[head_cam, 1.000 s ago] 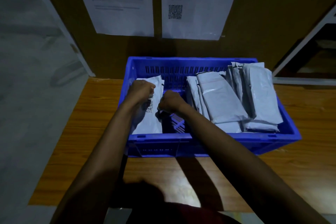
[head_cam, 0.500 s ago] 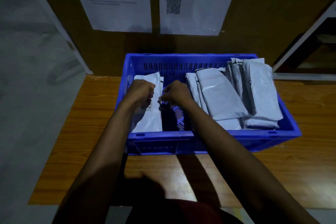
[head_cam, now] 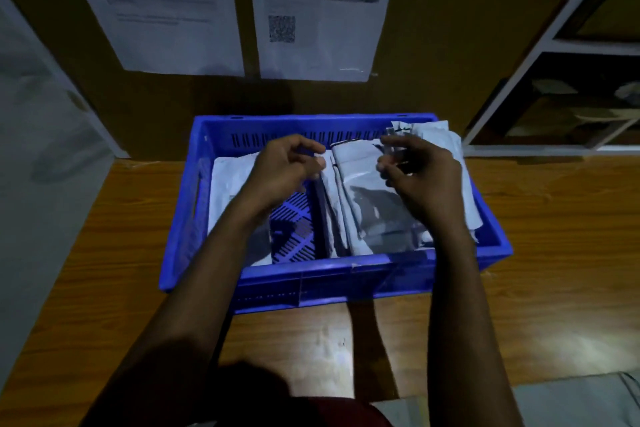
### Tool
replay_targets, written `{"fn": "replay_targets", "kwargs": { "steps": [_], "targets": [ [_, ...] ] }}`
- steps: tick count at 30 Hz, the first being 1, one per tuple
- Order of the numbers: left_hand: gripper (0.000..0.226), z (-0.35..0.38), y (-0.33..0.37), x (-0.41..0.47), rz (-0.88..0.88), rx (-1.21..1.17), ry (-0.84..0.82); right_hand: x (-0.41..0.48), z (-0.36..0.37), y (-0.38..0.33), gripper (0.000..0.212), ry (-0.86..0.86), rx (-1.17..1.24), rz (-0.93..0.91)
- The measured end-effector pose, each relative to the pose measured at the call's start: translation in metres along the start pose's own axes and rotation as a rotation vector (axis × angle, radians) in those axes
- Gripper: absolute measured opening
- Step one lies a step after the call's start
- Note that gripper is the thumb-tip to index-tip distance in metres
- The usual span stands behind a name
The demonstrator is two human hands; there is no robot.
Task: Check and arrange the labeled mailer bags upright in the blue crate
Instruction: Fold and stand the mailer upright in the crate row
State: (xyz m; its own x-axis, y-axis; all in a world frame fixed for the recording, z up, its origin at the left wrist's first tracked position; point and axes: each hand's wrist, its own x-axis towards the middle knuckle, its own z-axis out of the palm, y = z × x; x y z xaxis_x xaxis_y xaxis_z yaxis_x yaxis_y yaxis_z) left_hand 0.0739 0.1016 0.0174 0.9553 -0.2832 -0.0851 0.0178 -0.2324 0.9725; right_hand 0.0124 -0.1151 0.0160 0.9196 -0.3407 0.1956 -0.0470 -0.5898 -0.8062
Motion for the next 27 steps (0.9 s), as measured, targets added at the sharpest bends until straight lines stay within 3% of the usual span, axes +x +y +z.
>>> {"fn": "replay_targets", "kwargs": {
  "steps": [4,9,13,20,27],
  "targets": [
    [0.023,0.033,-0.006,-0.004,0.144,0.124,-0.133,-0.021,-0.035,0.013,0.035,0.022,-0.012,-0.059],
    [0.051,0.074,-0.007,-0.016,0.292,0.563,-0.302,-0.031,-0.045,0.026,0.035,0.059,0.005,-0.059],
    [0.063,0.089,-0.011,-0.012,0.352,0.803,-0.327,-0.034,-0.042,0.033,0.033,0.052,0.009,-0.018],
    [0.044,0.088,-0.014,-0.012,0.482,0.823,-0.173,-0.038,-0.037,0.034,0.032,0.059,-0.020,-0.067],
    [0.030,0.046,-0.016,-0.006,0.679,0.451,0.207,-0.032,-0.030,0.022,0.026,0.110,0.121,-0.114]
  ]
}}
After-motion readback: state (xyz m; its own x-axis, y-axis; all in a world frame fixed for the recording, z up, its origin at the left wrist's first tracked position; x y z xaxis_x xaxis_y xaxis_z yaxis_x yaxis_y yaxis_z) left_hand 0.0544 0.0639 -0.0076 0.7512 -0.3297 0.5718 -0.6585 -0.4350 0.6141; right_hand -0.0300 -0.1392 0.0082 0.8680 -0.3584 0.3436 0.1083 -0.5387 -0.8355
